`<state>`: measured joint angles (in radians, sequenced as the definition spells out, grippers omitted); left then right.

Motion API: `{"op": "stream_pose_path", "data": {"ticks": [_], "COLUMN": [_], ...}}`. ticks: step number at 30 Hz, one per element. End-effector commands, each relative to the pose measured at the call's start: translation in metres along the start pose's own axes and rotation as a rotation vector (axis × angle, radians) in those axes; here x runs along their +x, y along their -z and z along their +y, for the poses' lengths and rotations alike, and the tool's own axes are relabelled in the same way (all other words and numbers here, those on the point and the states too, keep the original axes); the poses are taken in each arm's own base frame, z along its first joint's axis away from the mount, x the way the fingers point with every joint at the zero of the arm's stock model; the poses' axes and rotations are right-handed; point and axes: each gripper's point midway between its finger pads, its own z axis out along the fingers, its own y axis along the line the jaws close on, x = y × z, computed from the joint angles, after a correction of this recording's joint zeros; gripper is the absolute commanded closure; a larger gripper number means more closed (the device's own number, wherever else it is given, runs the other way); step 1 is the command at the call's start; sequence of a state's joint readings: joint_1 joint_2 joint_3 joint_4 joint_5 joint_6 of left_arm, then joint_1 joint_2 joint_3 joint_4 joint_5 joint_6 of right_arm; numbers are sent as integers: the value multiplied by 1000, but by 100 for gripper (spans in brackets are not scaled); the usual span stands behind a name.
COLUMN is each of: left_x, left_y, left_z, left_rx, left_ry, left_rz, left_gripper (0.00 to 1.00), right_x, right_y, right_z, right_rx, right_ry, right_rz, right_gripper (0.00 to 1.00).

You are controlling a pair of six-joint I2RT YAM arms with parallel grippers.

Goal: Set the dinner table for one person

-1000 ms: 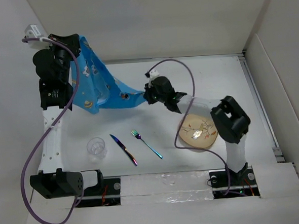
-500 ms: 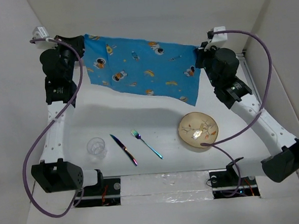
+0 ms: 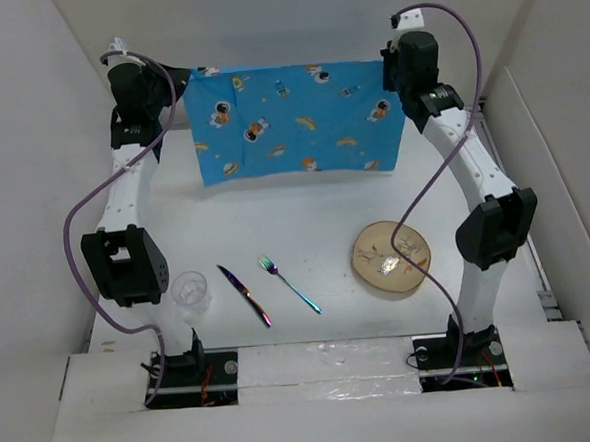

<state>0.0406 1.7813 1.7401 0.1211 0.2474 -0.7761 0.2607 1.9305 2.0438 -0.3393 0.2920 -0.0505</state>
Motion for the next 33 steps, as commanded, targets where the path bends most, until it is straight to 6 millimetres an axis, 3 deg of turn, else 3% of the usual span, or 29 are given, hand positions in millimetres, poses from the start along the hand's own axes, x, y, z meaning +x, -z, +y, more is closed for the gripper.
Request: {"op": "stream_pose_path", "data": {"ticks": [1,2,3,4,5,6,7,8,9,10,11,12,14,15,16,20,21,22,24,25,29,33], "left_x": [-67,-71,-57,-56,-47,-22,-15,0,33,42,57,86,105,130,135,172,184,189,188,192,196,201], "left_y": [50,55,65,66,67,71,73,73,78,80,83,90,96,105,109,126,135,141,145,150,166,182], "left_z": [-76,-73,-53,-53,-42,-17,-9,6,41,50,67,98,122,145,151,189,199,203,201,206,208,217], "left_rx": [175,185,158,158,144,99,98,79,17,19,-7,-71,-100,-150,-155,-248,-273,-287,-286,-307,-330,-386], "left_ry": [-52,-58,-48,-48,-43,-29,-24,-8,28,38,56,92,121,158,167,213,220,225,225,226,208,183], "left_rz": [-164,-185,-175,-175,-164,-126,-126,-106,-51,-54,-40,2,15,57,49,99,118,125,114,119,124,130], "left_gripper": [100,100,100,100,100,100,100,100,100,100,100,100,100,100,100,100,100,100,100,100,100,100], "right_x": [-70,-68,-36,-36,-20,-11,36,59,74,117,136,155,201,214,225,246,244,250,248,261,276,273], "right_y": [52,54,59,59,60,68,61,61,64,63,63,64,68,68,67,80,89,94,99,105,120,135], "right_z": [-27,-25,-22,-22,-21,-21,-14,-12,-11,-8,-6,-5,-6,-7,-8,-19,-18,-16,-17,-19,-21,-25], "right_rx": [34,23,6,6,0,-5,-18,-19,-20,-20,-20,-11,12,24,39,84,75,61,57,73,62,62], "right_ry": [-23,-33,-54,-55,-62,-77,-106,-115,-149,-148,-151,-177,-174,-181,-179,-176,-195,-197,-202,-203,-222,-242], "right_rz": [-146,-162,-122,-122,-102,-97,-28,6,23,93,127,164,254,278,295,377,389,407,400,424,451,421], "right_gripper": [100,100,100,100,100,100,100,100,100,100,100,100,100,100,100,99,85,82,78,77,76,66]}}
